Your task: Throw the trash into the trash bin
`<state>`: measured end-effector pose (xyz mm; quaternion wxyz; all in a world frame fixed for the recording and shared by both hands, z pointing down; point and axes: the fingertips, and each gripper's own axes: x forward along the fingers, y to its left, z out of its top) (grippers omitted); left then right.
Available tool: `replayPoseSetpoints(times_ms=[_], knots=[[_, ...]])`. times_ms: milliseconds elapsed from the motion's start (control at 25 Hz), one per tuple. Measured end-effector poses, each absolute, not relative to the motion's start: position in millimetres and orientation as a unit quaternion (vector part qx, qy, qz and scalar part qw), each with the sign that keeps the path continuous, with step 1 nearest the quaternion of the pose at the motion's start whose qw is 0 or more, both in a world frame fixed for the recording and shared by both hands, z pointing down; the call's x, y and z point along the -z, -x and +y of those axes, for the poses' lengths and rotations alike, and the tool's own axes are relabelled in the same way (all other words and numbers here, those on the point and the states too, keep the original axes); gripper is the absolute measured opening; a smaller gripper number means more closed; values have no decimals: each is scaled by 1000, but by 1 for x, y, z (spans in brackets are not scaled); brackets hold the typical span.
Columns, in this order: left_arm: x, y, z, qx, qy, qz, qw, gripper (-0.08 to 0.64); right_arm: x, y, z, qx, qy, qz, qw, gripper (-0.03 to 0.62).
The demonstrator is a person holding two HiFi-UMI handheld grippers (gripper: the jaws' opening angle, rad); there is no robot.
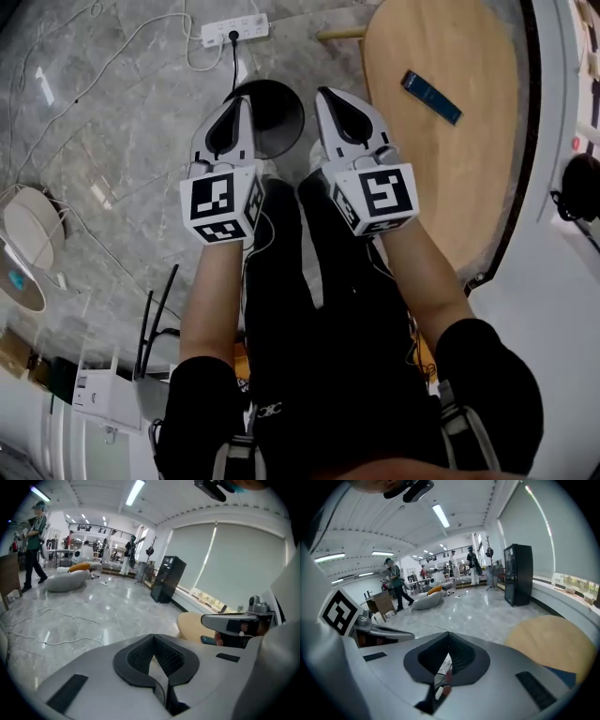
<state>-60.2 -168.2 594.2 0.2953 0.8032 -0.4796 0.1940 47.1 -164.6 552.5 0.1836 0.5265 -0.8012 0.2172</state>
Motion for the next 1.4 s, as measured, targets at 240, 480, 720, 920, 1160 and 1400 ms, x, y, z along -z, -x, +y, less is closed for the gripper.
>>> replayPoseSetpoints(times_ms=[240, 480, 720, 920, 1160, 1400], knots=[[-550, -53, -156, -179, -845, -414, 286, 12, -510, -161, -148, -209, -573, -769, 192, 12], [-539, -159, -134, -202, -869, -356, 278, 12, -526, -251, -115, -174, -509, -782, 314, 12], [-547, -216, -122, -230, -877, -328, 267, 12, -571, -304, -92, -162, -390, -803, 420, 189], [-559, -234, -125, -250, -872, -328, 265, 12, -603, -328, -99, -165, -345, -805, 454, 217], [-582, -228, -130, -272, -860, -337, 270, 12, -654, -329, -107, -182, -284, -799, 497, 240], [-599, -223, -129, -283, -849, -344, 283, 11, -694, -325, -108, -175, -236, -782, 550, 245]])
